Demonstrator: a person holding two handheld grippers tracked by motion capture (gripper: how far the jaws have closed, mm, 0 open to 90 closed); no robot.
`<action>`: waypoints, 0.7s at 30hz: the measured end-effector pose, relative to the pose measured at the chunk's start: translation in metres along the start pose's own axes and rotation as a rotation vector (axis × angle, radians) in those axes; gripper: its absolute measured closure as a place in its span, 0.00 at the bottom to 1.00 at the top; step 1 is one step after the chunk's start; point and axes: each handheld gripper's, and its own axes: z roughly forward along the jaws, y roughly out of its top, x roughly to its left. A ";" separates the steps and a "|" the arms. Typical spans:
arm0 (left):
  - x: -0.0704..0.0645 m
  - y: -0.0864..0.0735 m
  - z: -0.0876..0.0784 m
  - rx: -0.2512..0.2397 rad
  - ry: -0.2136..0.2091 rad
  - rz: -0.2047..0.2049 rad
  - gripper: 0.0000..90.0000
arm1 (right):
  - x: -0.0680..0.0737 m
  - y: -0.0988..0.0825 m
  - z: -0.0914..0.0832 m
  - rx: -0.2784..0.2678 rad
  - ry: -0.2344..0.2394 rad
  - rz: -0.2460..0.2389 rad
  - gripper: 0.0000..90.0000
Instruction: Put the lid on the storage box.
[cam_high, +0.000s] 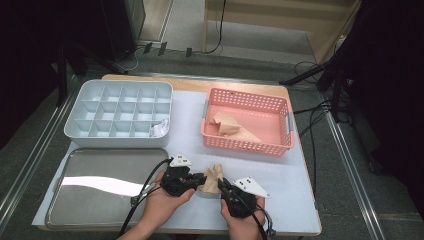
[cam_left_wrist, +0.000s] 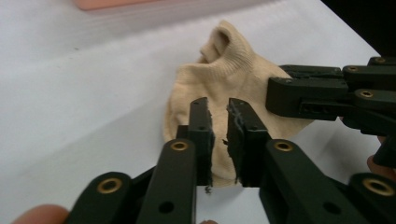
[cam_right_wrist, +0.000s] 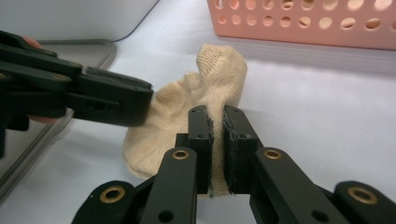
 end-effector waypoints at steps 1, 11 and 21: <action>-0.002 0.000 0.004 0.012 -0.006 0.003 0.93 | 0.001 0.000 0.000 -0.002 0.002 -0.003 0.93; -0.006 0.003 0.028 0.045 -0.006 -0.014 1.00 | 0.007 0.000 -0.001 -0.014 0.039 -0.024 0.93; 0.025 -0.005 -0.016 -0.028 -0.013 -0.098 0.86 | 0.008 0.000 0.000 -0.013 0.018 -0.032 0.92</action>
